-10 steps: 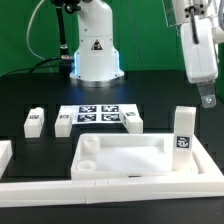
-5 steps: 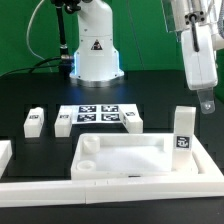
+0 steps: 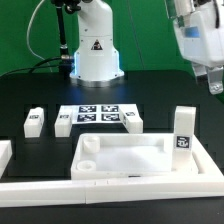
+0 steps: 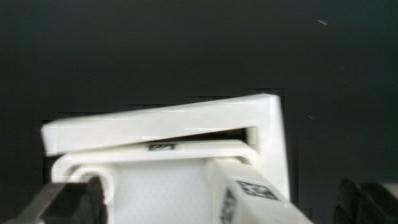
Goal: Assemble desk
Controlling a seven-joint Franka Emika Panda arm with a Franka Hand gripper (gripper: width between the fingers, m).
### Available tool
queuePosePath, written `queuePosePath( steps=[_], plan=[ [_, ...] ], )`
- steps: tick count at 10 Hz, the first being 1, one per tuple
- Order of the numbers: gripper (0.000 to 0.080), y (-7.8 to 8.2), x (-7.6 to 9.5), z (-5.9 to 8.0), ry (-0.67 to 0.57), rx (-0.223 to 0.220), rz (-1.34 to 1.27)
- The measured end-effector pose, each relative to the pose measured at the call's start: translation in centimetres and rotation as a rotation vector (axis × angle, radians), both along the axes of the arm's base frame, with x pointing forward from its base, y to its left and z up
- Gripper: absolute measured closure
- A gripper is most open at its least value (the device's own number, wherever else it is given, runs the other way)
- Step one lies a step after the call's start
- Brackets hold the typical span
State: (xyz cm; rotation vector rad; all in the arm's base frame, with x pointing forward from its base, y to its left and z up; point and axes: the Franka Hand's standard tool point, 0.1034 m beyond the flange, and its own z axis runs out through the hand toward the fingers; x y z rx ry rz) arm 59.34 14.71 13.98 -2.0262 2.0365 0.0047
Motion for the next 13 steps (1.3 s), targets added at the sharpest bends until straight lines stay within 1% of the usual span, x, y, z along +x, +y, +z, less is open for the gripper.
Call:
queuePosePath(
  steps=[2, 3, 4, 5, 7, 8, 9, 12, 13],
  plan=[
    [0.0151, -0.1, 0.2, 0.1, -0.036, -0.034, 0.174],
    [0.0151, -0.1, 0.1, 0.1, -0.043, -0.041, 0.211],
    [0.0151, -0.3, -0.3, -0.4, -0.064, -0.071, 0.35],
    [0.0151, -1.0, -1.9, -2.0, -0.054, -0.099, 0.489],
    [0.0151, -2.9, -4.4, -4.0, -0.034, -0.131, 0.699],
    [0.0151, -2.8, -6.0, -4.5, -0.013, -0.151, 0.769],
    [0.0151, -2.5, -6.8, -4.8, -0.029, -0.193, 0.863],
    [0.0151, -2.8, -6.7, -4.9, -0.058, -0.216, 1.037],
    [0.0151, -3.2, -6.8, -5.1, -0.075, -0.235, 1.163]
  ],
)
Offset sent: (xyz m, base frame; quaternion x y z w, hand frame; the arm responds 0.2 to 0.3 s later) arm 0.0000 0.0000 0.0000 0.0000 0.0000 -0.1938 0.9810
